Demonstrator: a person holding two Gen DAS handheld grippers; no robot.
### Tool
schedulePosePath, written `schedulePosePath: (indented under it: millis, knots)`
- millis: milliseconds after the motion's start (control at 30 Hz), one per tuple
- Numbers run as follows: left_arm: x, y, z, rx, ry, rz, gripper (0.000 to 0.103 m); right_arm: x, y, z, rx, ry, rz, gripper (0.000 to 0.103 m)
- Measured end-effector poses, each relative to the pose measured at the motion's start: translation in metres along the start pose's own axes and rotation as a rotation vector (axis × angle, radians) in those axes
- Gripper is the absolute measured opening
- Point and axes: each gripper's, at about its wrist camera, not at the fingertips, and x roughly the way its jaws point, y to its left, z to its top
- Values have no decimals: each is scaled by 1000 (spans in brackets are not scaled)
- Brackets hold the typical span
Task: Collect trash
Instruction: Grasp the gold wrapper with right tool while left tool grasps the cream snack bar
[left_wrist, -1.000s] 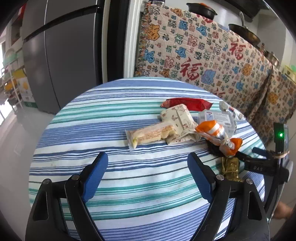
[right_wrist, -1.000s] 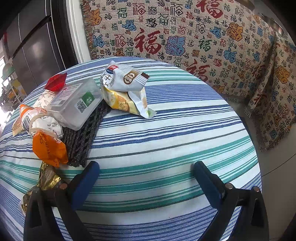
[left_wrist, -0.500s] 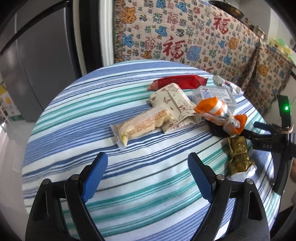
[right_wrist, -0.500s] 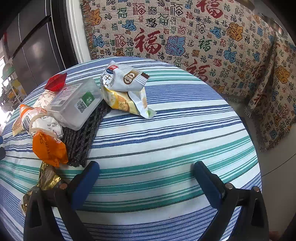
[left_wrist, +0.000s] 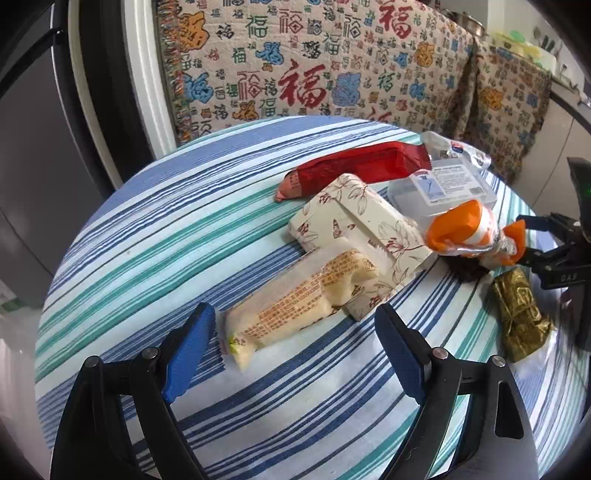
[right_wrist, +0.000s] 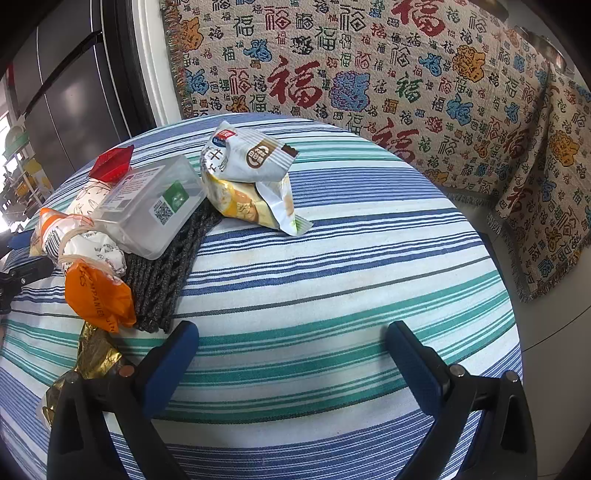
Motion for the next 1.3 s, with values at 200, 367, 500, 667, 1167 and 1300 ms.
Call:
schedulePosePath:
  millis: [200, 367, 500, 667, 1167, 1300]
  knots:
    - [-5, -18, -5, 74, 23, -110, 80, -3, -2, -1, -23, 24, 22, 103]
    - [-32, -36, -36, 178, 85, -244, 81, -19, -15, -13, -14, 51, 87, 103]
    - [-52, -26, -39, 120, 25, -193, 88, -52, -21, -21, 79, 4, 165, 103]
    - [-38, -22, -9, -7, -94, -100, 97, -74, 36, -26, 83, -9, 347, 103]
    - [-54, -61, -64, 201, 81, -246, 90, -69, 4, -55, -111, 33, 117, 98]
    - [-53, -64, -49, 150, -16, -133, 95, -66, 24, -54, -170, 31, 177, 98]
